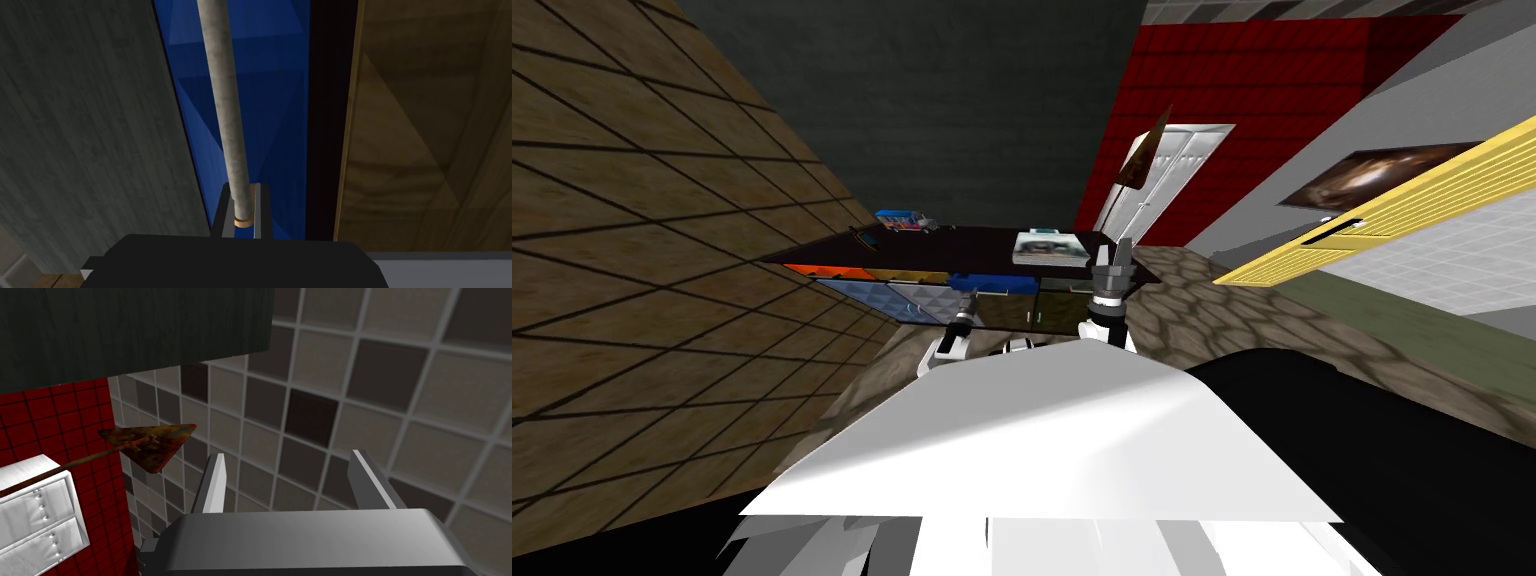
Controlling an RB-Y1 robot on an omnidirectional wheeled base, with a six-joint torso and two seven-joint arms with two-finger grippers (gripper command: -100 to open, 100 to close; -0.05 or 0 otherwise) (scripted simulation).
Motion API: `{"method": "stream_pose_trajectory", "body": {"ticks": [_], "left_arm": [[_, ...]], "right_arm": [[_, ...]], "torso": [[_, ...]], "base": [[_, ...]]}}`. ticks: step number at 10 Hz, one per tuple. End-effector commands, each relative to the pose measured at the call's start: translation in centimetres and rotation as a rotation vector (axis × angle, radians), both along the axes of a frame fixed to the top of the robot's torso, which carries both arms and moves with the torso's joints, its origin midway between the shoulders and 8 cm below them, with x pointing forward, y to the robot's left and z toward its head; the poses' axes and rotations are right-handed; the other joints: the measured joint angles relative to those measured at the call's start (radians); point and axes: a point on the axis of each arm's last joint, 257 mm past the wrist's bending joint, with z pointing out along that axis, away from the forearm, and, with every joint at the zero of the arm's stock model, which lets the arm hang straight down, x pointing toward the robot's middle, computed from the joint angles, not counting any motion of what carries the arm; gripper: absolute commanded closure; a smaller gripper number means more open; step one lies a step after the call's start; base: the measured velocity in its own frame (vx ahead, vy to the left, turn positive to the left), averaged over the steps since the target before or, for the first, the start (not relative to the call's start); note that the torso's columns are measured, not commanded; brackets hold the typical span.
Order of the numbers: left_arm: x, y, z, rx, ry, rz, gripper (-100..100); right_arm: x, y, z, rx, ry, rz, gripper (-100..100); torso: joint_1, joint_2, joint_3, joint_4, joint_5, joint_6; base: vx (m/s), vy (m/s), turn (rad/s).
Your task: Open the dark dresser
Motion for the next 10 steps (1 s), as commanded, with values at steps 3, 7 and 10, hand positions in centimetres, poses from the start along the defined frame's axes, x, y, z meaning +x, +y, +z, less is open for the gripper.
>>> {"method": "stream_pose_trajectory", "body": {"ticks": [3,7,10], "left_arm": [[-1.2,-0.2,0.7,0.001,0.014,-0.013,-100],[-1.8,-0.3,2.6,0.0,0.009,-0.021,-100],[-2.6,-0.4,4.2,0.0,0.01,-0.028,-100]], "right_arm": [[0.0,0.0,0.0,0.0,0.0,0.0,0],[0.0,0.0,0.0,0.0,0.0,0.0,0],[0.0,0.0,0.0,0.0,0.0,0.0,0]], "torso": [[-0.001,-0.005,-0.003,0.002,-0.002,-0.002],[-0.002,-0.017,-0.01,-0.004,0.0,0.001],[-0.001,-0.007,-0.004,-0.002,0.0,0.001]], "base": [[-0.162,0.032,0.033],[0.047,-0.011,0.015],[0.034,-0.009,0.019]]}}
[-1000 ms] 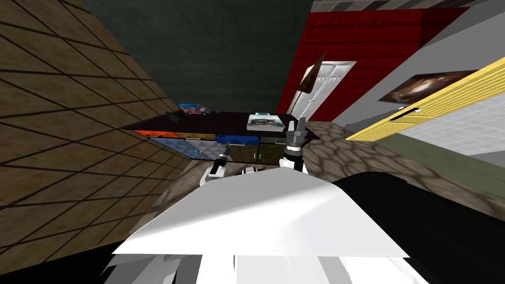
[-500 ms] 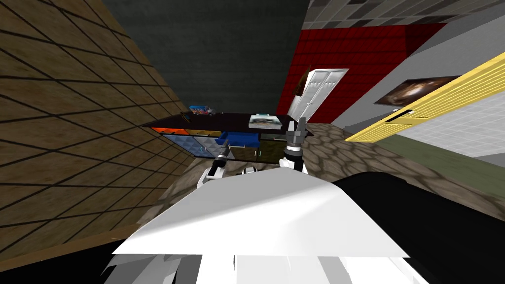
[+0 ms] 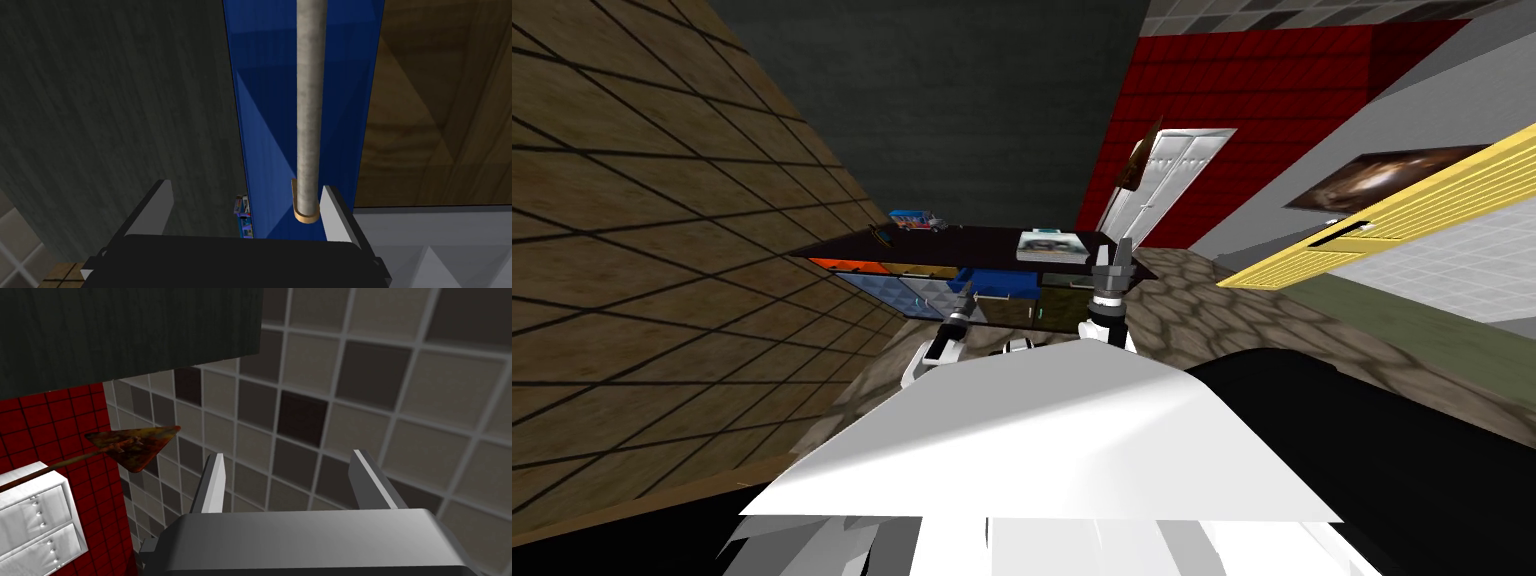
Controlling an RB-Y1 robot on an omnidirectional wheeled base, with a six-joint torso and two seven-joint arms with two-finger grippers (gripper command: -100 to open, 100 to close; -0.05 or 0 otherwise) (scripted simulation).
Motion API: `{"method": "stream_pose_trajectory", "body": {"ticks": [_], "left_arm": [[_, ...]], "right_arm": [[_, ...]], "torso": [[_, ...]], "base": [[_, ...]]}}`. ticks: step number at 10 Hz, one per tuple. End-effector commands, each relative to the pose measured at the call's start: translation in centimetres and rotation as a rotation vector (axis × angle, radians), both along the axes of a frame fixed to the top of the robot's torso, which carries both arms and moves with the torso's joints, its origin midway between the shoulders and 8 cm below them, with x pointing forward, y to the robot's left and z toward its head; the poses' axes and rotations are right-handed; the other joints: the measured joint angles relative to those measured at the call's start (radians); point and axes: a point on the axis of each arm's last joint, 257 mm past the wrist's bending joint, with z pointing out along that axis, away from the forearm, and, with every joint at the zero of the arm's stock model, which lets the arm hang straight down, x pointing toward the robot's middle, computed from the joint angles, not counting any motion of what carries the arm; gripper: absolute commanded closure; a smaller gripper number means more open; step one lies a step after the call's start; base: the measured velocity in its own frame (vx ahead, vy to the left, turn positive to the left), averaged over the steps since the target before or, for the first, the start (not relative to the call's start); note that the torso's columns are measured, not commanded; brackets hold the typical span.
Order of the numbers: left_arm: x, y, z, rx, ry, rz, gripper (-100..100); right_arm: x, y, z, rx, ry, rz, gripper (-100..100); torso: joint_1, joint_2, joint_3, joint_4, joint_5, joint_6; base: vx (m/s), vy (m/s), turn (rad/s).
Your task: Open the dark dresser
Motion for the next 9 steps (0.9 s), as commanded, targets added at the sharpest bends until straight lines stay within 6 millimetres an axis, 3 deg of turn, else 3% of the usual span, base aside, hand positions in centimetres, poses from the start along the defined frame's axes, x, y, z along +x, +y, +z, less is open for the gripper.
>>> {"method": "stream_pose_trajectory", "body": {"ticks": [1,2,3,4,9], "left_arm": [[-0.7,-0.2,1.4,-0.001,0.002,-0.007,-100],[-0.9,-0.3,2.0,-0.001,0.002,-0.01,-100],[-0.8,-0.1,0.9,0.002,0.018,-0.006,-100],[-0.8,-0.1,0.8,0.002,0.023,-0.005,0],[-0.8,0.1,0.3,0.005,0.034,-0.002,0]], "right_arm": [[0.0,0.0,0.0,0.0,0.0,0.0,0],[0.0,0.0,0.0,0.0,0.0,0.0,0],[0.0,0.0,0.0,0.0,0.0,0.0,0],[0.0,0.0,0.0,0.0,0.0,0.0,0],[0.0,0.0,0.0,0.0,0.0,0.0,0]], "torso": [[-0.001,0.0,0.0,0.001,0.0,0.0],[-0.002,0.001,0.0,0.002,-0.001,0.0],[-0.003,0.002,0.0,0.005,-0.003,0.0],[-0.002,0.002,0.001,0.003,-0.002,0.0],[-0.001,-0.002,-0.002,0.0,0.0,0.0]], "base": [[0.019,-0.011,0.018],[0.021,-0.011,0.021],[0.015,-0.004,0.005],[0.005,0.001,0.001],[0.0,0.0,0.0]]}}
